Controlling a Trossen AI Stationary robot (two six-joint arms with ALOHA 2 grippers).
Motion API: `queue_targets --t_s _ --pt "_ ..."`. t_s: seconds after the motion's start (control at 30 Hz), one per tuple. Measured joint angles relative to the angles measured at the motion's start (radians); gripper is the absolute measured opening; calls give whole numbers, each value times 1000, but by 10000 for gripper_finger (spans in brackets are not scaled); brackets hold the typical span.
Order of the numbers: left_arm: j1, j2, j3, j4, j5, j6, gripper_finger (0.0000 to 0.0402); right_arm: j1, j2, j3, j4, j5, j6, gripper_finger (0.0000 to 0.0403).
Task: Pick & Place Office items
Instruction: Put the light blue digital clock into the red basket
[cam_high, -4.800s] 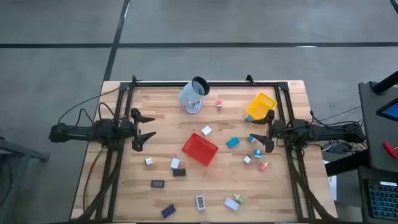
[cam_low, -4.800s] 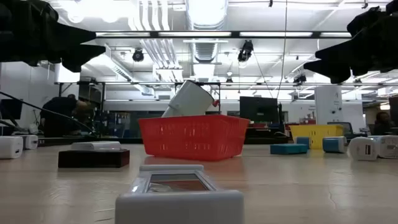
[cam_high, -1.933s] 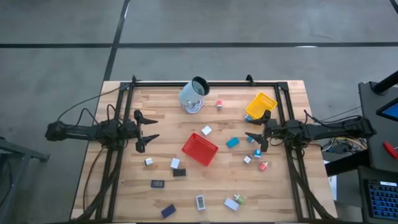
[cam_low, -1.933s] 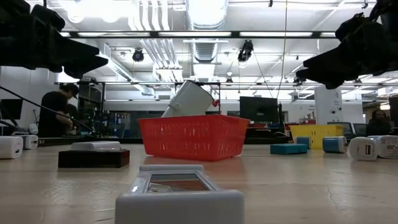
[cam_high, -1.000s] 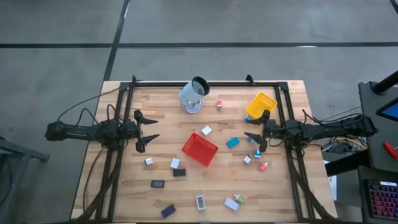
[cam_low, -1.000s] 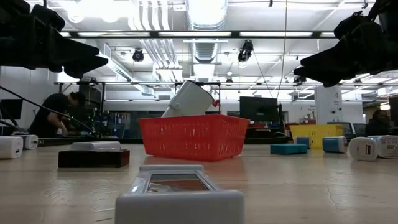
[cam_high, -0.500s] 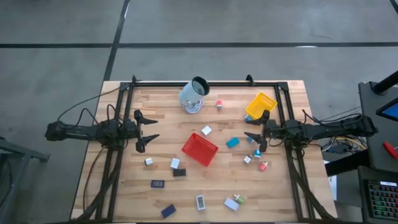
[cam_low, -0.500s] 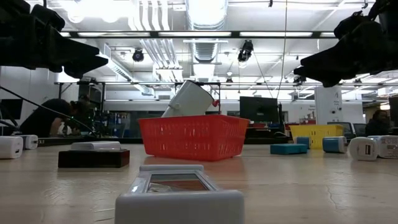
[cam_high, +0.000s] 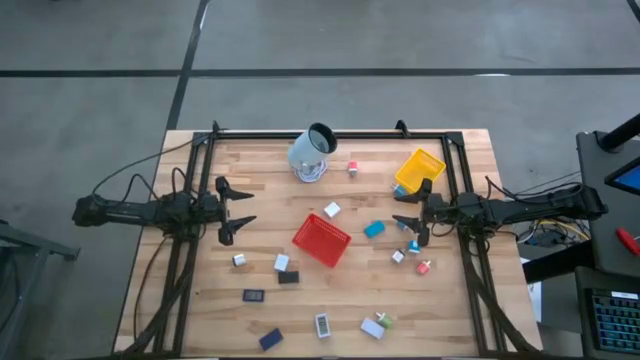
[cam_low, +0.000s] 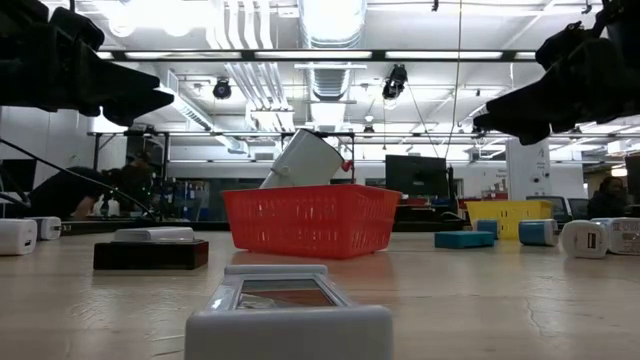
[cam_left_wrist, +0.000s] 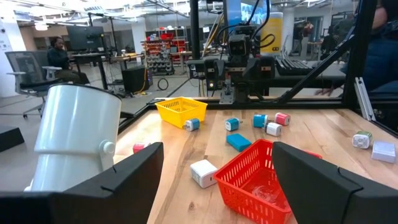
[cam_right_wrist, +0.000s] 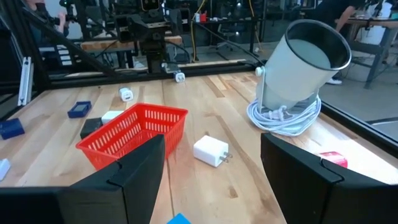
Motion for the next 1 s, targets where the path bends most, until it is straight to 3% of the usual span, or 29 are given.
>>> queue_targets --t_s 1.0 --pt "0 0 0 -8 0 -5 303 0 82 0 65 1 -8 256"
